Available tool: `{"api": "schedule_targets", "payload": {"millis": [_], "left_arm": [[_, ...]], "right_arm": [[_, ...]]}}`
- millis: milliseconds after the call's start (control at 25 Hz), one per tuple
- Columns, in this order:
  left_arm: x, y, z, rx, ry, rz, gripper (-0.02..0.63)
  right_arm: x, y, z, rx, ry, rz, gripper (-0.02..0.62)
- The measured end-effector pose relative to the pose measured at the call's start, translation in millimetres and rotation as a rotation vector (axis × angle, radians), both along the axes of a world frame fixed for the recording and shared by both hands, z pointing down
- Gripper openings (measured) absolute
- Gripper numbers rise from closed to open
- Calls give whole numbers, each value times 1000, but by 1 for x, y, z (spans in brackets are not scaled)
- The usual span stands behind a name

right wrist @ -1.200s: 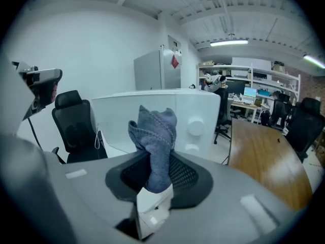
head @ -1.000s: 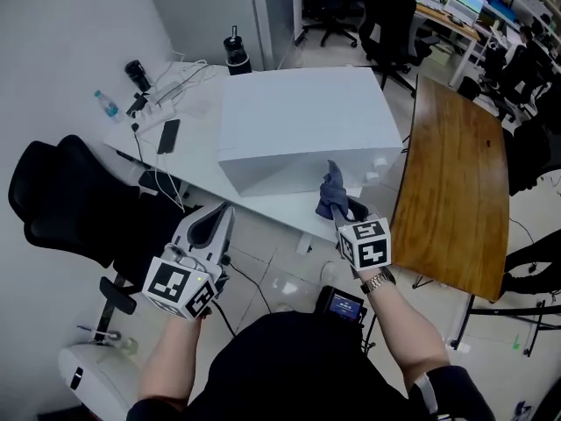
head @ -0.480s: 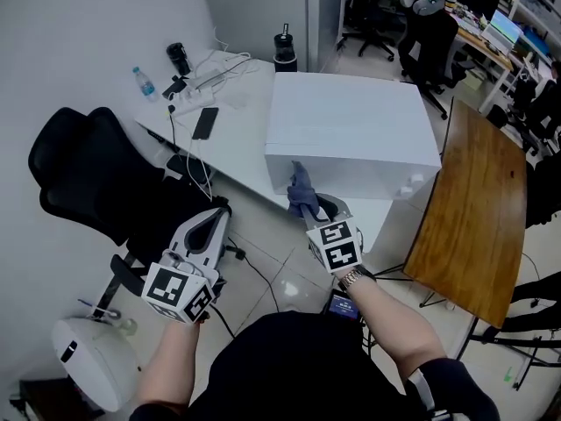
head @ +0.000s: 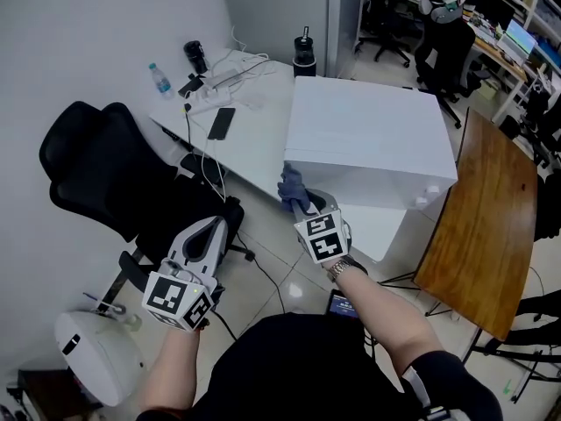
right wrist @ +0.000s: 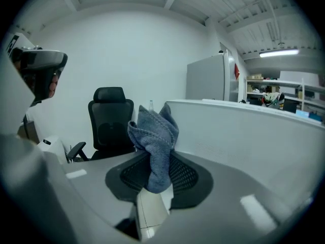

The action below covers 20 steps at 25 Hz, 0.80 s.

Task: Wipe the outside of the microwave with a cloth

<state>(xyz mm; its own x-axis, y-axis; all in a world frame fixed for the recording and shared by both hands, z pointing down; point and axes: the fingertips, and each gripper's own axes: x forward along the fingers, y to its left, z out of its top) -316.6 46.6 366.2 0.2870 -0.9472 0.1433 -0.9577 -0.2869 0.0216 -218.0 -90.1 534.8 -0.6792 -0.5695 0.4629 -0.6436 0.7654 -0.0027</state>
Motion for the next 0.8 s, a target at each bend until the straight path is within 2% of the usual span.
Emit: {"api": "schedule_targets", "payload": {"millis": [360,560,800], "left_arm": [[-17,1,-4,1,-12,-26,5],[-1,-8,1,1,0,27,5],[23,-18,7,-12,21,100,5]], "right_arm": [[3,-26,12,-31,1,57,100],[26,-30,12,-26,12,100,100],[72,-35,16,-38,33,187,100]]}}
